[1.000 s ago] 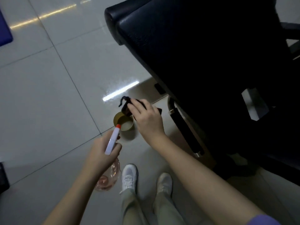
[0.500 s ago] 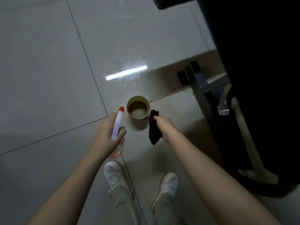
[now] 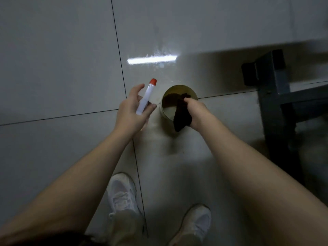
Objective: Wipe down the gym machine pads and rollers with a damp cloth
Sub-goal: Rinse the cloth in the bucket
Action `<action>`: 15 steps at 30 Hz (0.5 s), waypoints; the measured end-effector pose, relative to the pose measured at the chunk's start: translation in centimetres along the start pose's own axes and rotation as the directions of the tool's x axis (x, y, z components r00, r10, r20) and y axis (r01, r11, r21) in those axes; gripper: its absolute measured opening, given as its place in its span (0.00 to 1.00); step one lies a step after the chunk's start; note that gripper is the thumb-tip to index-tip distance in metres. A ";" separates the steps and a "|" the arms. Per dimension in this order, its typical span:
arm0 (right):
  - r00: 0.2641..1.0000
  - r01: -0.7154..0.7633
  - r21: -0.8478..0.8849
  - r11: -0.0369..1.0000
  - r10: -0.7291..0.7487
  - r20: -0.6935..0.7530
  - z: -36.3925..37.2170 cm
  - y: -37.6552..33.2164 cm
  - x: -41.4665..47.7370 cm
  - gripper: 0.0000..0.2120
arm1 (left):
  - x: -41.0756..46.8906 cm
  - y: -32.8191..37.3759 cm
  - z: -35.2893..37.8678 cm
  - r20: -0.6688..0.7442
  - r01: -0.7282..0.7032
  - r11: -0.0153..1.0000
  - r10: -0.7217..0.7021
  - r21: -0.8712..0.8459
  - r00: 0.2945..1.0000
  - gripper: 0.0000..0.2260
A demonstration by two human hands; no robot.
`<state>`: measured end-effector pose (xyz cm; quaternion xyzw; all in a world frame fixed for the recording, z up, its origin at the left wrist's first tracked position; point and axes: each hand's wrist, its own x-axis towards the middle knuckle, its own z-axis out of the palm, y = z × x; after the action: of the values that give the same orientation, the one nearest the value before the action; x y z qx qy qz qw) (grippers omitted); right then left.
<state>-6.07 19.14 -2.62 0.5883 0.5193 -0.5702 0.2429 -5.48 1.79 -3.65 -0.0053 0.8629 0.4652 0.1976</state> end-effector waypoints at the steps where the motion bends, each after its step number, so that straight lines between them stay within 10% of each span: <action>1: 1.000 -0.008 0.001 1.000 0.008 -0.003 0.3 0.0 0.6 0.20 | 0.4 -0.5 0.5 -0.016 0.014 1.000 -0.014 -0.008 1.000 0.29; 15: 0.993 0.099 0.051 0.994 -0.096 -0.068 1.8 -0.5 3.8 0.23 | 0.9 -3.7 3.3 0.061 -0.039 0.999 0.038 0.020 0.997 0.28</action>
<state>-7.99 19.03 -6.41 0.5870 0.5393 -0.5759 0.1814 -4.47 2.46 -8.55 0.0275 0.8613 0.4598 0.2145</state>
